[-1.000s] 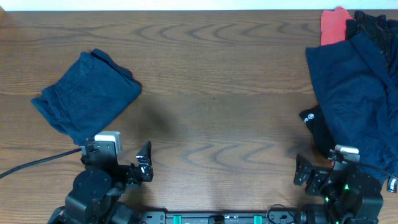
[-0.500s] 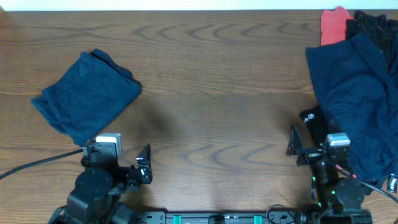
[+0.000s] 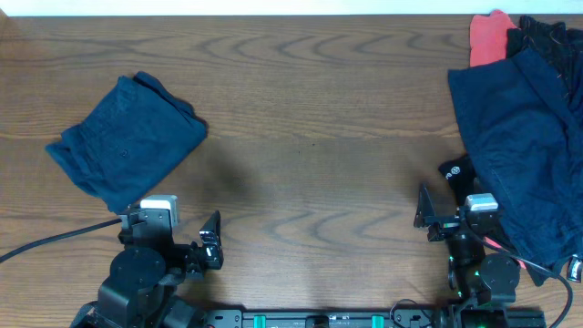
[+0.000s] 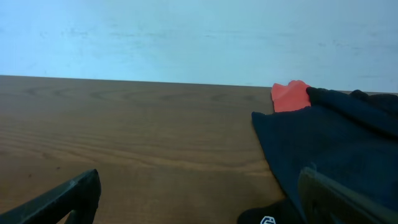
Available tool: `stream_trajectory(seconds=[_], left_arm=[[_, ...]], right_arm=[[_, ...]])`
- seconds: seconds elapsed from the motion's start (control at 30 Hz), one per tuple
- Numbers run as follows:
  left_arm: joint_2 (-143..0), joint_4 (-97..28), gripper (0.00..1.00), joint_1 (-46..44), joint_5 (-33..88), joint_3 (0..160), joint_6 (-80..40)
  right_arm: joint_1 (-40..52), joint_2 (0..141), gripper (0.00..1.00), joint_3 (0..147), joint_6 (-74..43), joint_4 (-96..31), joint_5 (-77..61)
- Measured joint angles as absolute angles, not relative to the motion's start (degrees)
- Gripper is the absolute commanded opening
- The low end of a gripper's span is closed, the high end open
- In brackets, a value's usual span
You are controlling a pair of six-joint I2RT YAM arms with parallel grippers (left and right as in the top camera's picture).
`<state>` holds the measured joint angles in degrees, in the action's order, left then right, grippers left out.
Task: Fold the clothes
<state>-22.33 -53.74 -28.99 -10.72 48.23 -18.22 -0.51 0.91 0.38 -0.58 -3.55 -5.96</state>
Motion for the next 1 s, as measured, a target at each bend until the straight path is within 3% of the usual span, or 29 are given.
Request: stream_trajectory(seconds=[0.6,0.8,1.0], left_arm=[[-22.33,-55.46,0.98,-28.21,-10.98,48.23,-17.28],[-22.2,-54.78,0.98,-12.93,-8.95,46.63,-16.38],[-19.73,-43.33,0.98,-2.26,-7.51,35.51,-16.21]], right_arm=[[-0.51,0.91,0.99,0.38,-0.58,-3.55,-5.96],[-0.51,0.91,0.99,0.38,-0.58,-3.55,-5.91],[-0.51,0.91,0.99,0.38,-0.58,-3.55,-5.87]])
